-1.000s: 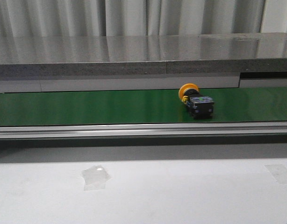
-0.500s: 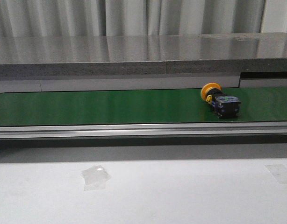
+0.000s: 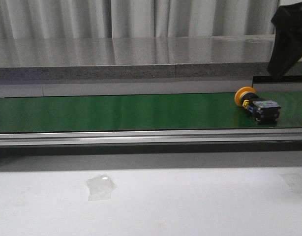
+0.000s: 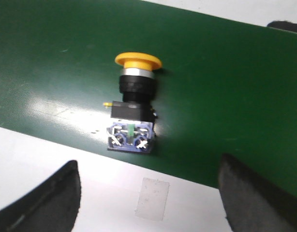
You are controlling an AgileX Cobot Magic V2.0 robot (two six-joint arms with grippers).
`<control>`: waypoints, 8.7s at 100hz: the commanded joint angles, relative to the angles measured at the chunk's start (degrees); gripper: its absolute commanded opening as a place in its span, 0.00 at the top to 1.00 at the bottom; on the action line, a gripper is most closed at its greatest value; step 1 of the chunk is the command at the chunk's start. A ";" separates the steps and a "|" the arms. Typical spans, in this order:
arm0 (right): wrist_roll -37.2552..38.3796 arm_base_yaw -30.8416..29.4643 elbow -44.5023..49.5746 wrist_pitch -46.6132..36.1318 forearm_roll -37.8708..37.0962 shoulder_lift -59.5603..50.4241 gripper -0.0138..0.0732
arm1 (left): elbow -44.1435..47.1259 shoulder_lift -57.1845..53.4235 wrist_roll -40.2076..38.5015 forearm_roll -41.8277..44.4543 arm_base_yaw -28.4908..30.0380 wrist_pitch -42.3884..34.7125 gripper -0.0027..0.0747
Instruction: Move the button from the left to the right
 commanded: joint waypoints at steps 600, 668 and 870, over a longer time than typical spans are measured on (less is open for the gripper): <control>-5.55 -4.47 35.91 -30.41 5.84 -58.90 0.47 | -1.59 0.47 -0.60 -1.16 -0.42 -4.00 0.99; -5.55 -4.47 35.91 -30.31 5.84 -58.90 0.92 | -1.59 0.47 -0.60 -1.16 -0.42 -4.00 0.99; 10.53 -3.66 60.58 -39.90 -5.18 -82.53 0.92 | -1.59 0.47 -0.60 -1.16 -0.42 -3.82 0.99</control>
